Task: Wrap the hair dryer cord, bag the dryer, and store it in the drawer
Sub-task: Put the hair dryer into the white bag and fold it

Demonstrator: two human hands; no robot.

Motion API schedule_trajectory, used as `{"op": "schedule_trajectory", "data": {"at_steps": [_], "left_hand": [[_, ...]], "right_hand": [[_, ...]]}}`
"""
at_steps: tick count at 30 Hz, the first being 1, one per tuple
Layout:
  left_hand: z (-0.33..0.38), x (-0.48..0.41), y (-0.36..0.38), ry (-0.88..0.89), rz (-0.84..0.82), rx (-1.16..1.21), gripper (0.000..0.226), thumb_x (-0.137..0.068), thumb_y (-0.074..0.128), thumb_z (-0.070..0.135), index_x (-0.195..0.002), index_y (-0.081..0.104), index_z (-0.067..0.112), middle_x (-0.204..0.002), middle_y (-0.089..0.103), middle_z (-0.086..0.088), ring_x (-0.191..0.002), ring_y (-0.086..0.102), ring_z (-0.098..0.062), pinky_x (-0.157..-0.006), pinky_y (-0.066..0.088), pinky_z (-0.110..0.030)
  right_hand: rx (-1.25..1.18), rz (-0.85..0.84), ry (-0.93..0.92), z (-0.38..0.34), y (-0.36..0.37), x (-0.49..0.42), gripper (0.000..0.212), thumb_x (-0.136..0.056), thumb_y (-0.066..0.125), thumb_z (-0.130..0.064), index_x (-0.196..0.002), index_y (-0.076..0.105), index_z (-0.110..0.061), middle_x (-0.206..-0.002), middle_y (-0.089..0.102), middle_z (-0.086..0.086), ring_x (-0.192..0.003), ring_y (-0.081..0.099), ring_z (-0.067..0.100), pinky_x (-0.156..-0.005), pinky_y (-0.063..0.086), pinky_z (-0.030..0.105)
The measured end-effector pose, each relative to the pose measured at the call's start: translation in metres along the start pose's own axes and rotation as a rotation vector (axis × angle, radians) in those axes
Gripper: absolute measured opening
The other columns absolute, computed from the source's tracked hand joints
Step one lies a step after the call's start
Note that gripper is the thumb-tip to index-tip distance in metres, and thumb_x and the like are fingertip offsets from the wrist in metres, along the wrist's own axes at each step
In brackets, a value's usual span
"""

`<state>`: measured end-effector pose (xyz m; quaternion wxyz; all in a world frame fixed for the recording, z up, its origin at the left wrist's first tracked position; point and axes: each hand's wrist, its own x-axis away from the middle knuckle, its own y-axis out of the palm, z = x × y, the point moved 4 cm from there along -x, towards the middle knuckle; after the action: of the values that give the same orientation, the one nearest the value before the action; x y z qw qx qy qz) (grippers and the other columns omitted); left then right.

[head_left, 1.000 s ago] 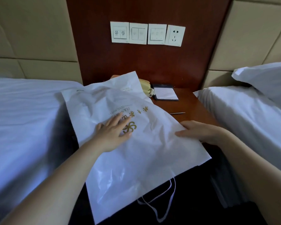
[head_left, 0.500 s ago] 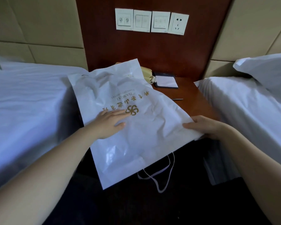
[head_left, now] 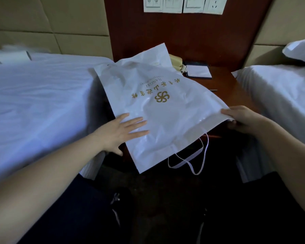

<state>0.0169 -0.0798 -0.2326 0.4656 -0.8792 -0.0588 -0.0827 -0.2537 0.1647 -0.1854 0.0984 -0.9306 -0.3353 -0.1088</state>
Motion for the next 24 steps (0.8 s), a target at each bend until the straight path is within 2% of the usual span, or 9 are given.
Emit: {"op": "schedule_trajectory", "data": {"at_steps": [2, 4, 6, 10, 13, 17, 19, 21, 24], "left_hand": [[-0.001, -0.008, 0.002, -0.061, 0.070, -0.076, 0.129, -0.074, 0.067, 0.053, -0.129, -0.048, 0.028, -0.154, -0.023, -0.006, -0.146, -0.014, -0.021, -0.115, 0.002, -0.045], [-0.002, -0.013, 0.005, -0.105, 0.184, -0.122, 0.134, -0.067, 0.074, 0.041, -0.138, -0.039, 0.023, -0.159, 0.016, -0.010, -0.146, 0.019, -0.024, -0.110, 0.015, -0.044], [-0.002, -0.019, 0.011, -0.126, 0.238, -0.160, 0.130, -0.063, 0.074, 0.028, -0.146, -0.026, 0.021, -0.150, 0.039, -0.008, -0.139, 0.035, -0.023, -0.105, 0.023, -0.044], [0.001, -0.034, 0.015, -0.192, 0.299, -0.168, 0.113, -0.067, 0.069, 0.025, -0.151, -0.008, 0.021, -0.150, 0.039, -0.008, -0.141, 0.028, -0.025, -0.107, 0.020, -0.046], [-0.003, -0.037, 0.004, -0.209, 0.389, -0.131, 0.083, -0.067, 0.065, 0.026, -0.144, 0.033, 0.020, -0.143, 0.049, -0.007, -0.134, 0.043, -0.024, -0.105, 0.022, -0.047], [-0.017, -0.027, -0.007, -0.066, 0.660, 0.363, 0.050, -0.077, 0.044, 0.021, -0.124, 0.058, 0.014, -0.129, 0.062, -0.009, -0.122, 0.053, -0.021, -0.109, 0.018, -0.035], [-0.033, -0.019, -0.008, -0.250, 0.614, 0.927, 0.036, -0.080, 0.050, 0.028, -0.115, 0.060, 0.025, -0.130, 0.060, -0.012, -0.125, 0.049, -0.018, -0.114, 0.018, -0.029], [-0.042, -0.015, -0.010, -0.468, 0.560, 1.399, 0.022, -0.082, 0.057, 0.029, -0.104, 0.062, 0.025, -0.116, 0.065, -0.010, -0.113, 0.058, -0.021, -0.103, 0.040, -0.032], [-0.052, -0.012, -0.020, -0.637, 0.644, 1.506, 0.020, -0.096, 0.047, 0.023, -0.096, 0.065, 0.015, -0.094, 0.065, 0.002, -0.090, 0.059, -0.011, -0.083, 0.045, -0.029]], "right_hand": [[-0.054, -0.008, 0.019, 0.000, 0.002, -0.002, 0.032, -0.096, 0.044, -0.006, -0.065, 0.044, -0.004, -0.032, 0.041, -0.002, -0.024, 0.032, 0.004, -0.031, 0.025, 0.011], [-0.071, -0.021, 0.055, 0.002, 0.002, -0.004, 0.035, -0.097, 0.041, -0.007, -0.063, 0.040, -0.005, -0.030, 0.038, -0.003, -0.024, 0.028, 0.004, -0.032, 0.023, 0.011], [-0.107, -0.019, 0.106, 0.005, 0.001, -0.006, 0.032, -0.097, 0.040, -0.008, -0.065, 0.039, -0.006, -0.030, 0.037, -0.003, -0.024, 0.027, 0.003, -0.031, 0.023, 0.011], [-0.186, 0.010, 0.218, 0.009, 0.002, -0.011, 0.031, -0.097, 0.039, -0.009, -0.067, 0.036, -0.011, -0.028, 0.035, -0.004, -0.021, 0.026, 0.004, -0.030, 0.021, 0.010], [-0.214, 0.029, 0.246, 0.008, 0.002, -0.012, 0.031, -0.098, 0.039, -0.009, -0.067, 0.034, -0.012, -0.027, 0.035, -0.004, -0.020, 0.025, 0.004, -0.028, 0.020, 0.009], [-0.294, 0.023, 0.211, 0.006, -0.001, -0.014, 0.029, -0.096, 0.041, -0.007, -0.068, 0.037, -0.012, -0.031, 0.038, -0.003, -0.022, 0.026, 0.003, -0.029, 0.023, 0.011], [-0.337, 0.023, 0.136, 0.002, -0.005, -0.013, 0.028, -0.094, 0.041, -0.003, -0.068, 0.041, -0.012, -0.037, 0.042, -0.003, -0.026, 0.031, 0.002, -0.030, 0.026, 0.011], [-0.288, -0.008, 0.062, -0.003, -0.004, -0.012, 0.027, -0.093, 0.039, 0.001, -0.073, 0.051, -0.012, -0.046, 0.048, -0.004, -0.032, 0.038, 0.001, -0.033, 0.031, 0.010], [-0.280, -0.029, 0.009, -0.007, 0.000, -0.009, 0.024, -0.096, 0.039, -0.005, -0.084, 0.057, -0.015, -0.046, 0.056, -0.008, -0.038, 0.048, 0.001, -0.037, 0.039, 0.010]]}}
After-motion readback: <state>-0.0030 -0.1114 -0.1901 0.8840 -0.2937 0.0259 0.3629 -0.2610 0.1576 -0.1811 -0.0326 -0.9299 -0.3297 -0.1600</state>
